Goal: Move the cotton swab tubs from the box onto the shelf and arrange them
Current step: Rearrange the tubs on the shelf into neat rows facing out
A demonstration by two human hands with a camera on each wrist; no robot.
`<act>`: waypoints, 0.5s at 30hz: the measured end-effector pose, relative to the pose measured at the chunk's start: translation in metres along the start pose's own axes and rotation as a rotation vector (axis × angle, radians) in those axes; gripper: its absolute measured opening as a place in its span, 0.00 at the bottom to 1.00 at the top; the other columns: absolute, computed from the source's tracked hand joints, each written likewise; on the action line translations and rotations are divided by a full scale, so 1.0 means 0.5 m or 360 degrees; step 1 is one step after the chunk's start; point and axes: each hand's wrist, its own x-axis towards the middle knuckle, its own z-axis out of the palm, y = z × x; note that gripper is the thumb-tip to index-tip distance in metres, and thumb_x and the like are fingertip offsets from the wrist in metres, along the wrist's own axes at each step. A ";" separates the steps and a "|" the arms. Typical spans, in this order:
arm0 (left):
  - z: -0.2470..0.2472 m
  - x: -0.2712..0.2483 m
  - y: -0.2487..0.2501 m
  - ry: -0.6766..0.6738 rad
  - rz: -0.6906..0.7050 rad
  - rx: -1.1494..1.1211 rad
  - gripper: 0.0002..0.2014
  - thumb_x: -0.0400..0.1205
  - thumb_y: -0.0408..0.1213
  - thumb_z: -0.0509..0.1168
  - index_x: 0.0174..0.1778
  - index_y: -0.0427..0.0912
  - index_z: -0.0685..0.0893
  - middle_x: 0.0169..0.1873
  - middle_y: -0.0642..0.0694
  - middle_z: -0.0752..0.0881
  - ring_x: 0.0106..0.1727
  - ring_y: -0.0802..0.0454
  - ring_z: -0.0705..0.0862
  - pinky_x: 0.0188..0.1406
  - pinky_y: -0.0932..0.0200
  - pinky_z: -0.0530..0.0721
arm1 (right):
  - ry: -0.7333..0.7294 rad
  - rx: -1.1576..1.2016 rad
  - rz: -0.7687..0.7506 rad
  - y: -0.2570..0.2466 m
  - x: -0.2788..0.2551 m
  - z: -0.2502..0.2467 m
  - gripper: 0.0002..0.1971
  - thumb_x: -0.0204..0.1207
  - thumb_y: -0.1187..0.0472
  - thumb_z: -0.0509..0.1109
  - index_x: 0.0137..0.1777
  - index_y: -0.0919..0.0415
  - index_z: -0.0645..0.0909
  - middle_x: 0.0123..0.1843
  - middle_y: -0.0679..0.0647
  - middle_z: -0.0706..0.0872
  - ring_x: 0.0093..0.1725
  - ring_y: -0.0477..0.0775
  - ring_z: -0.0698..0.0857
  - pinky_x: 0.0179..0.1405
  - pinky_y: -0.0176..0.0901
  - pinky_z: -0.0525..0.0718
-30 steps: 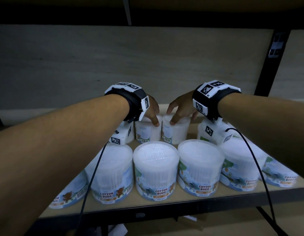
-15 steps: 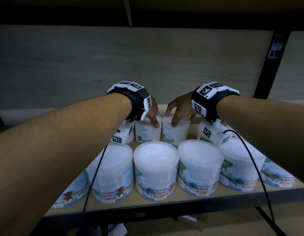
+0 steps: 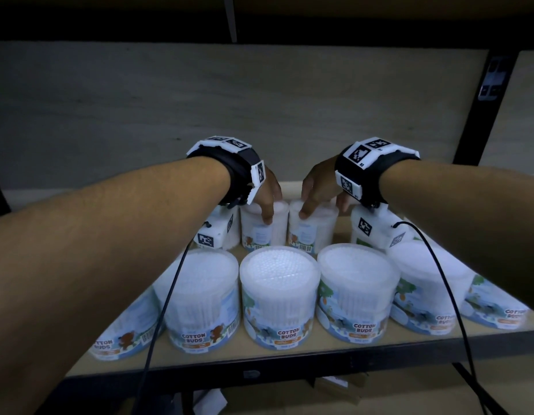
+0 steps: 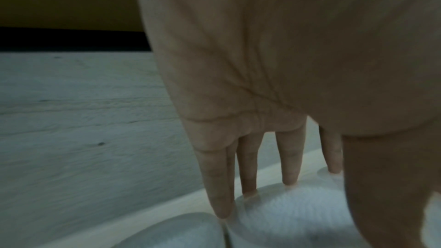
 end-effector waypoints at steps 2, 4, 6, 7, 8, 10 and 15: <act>-0.001 -0.001 -0.002 -0.0002 0.0006 -0.0009 0.37 0.81 0.52 0.68 0.84 0.47 0.62 0.81 0.45 0.68 0.78 0.48 0.70 0.71 0.60 0.71 | -0.0008 0.0009 0.0001 -0.001 -0.001 0.001 0.34 0.73 0.53 0.79 0.77 0.62 0.73 0.69 0.62 0.77 0.38 0.54 0.81 0.55 0.58 0.88; -0.002 -0.003 -0.002 0.0010 0.0011 -0.0019 0.37 0.81 0.53 0.67 0.84 0.47 0.62 0.81 0.45 0.67 0.78 0.48 0.70 0.71 0.61 0.70 | -0.0029 -0.0007 -0.0029 -0.001 -0.004 0.001 0.33 0.73 0.54 0.79 0.77 0.60 0.73 0.71 0.63 0.77 0.48 0.58 0.82 0.59 0.60 0.87; -0.004 -0.004 -0.005 0.0012 0.0002 -0.0038 0.36 0.81 0.55 0.67 0.83 0.47 0.64 0.80 0.45 0.69 0.76 0.49 0.72 0.68 0.62 0.72 | -0.0057 -0.0028 -0.0060 0.000 -0.005 0.000 0.31 0.74 0.57 0.79 0.76 0.57 0.74 0.68 0.59 0.77 0.57 0.59 0.81 0.63 0.58 0.85; -0.003 -0.003 -0.008 0.0009 0.0001 -0.0043 0.36 0.81 0.56 0.66 0.83 0.46 0.66 0.79 0.45 0.70 0.73 0.49 0.74 0.63 0.64 0.75 | -0.0066 -0.0028 -0.0063 0.002 -0.004 0.000 0.31 0.73 0.57 0.79 0.76 0.54 0.74 0.65 0.57 0.77 0.60 0.59 0.81 0.63 0.57 0.85; -0.003 0.001 -0.010 0.0008 -0.0004 -0.0058 0.36 0.81 0.59 0.65 0.82 0.44 0.68 0.78 0.44 0.72 0.69 0.50 0.76 0.55 0.67 0.78 | -0.0074 -0.0015 -0.0059 0.006 -0.002 0.000 0.32 0.72 0.58 0.80 0.75 0.51 0.74 0.65 0.55 0.77 0.62 0.60 0.81 0.63 0.57 0.85; 0.000 0.006 -0.016 0.0020 -0.0042 -0.0093 0.39 0.79 0.63 0.64 0.80 0.42 0.70 0.77 0.42 0.73 0.65 0.52 0.76 0.38 0.78 0.77 | -0.0081 0.0027 -0.0040 0.008 -0.002 0.001 0.33 0.70 0.60 0.81 0.74 0.46 0.74 0.68 0.55 0.77 0.65 0.61 0.81 0.62 0.56 0.86; 0.009 0.001 -0.020 0.0069 -0.0040 -0.0132 0.44 0.76 0.59 0.71 0.85 0.53 0.58 0.82 0.48 0.64 0.81 0.50 0.64 0.75 0.60 0.65 | -0.0048 -0.0003 -0.0049 0.002 -0.009 0.000 0.34 0.73 0.50 0.79 0.78 0.54 0.72 0.73 0.59 0.75 0.56 0.59 0.81 0.63 0.56 0.85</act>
